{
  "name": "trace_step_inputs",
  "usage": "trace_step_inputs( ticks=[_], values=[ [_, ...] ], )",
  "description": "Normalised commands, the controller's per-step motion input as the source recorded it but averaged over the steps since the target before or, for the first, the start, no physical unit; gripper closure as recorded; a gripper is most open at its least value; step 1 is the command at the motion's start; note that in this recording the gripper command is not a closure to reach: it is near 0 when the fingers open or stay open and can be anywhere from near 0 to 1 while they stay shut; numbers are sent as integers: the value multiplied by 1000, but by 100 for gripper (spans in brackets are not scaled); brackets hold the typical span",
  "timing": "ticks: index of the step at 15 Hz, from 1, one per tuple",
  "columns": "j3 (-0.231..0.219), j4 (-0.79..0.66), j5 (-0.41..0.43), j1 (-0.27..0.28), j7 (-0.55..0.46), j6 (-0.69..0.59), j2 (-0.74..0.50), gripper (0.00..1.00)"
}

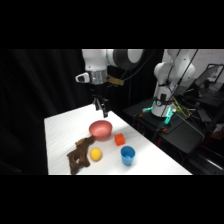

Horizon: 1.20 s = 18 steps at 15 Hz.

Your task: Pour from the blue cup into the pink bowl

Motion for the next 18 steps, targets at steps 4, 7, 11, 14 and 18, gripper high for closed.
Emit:
trace_step_inputs(
  ticks=[4, 7, 11, 14, 18],
  values=[
    [5, -21, 22, 25, 10, -30, -30, 0],
    [53, -61, -3, 87, 108, -6, -102, 0],
    [89, -57, 23, 120, 129, 19, -100, 0],
    [108, -45, 66, 133, 112, 77, -69, 0],
    [113, -80, 88, 138, 97, 241, -23, 0]
  ],
)
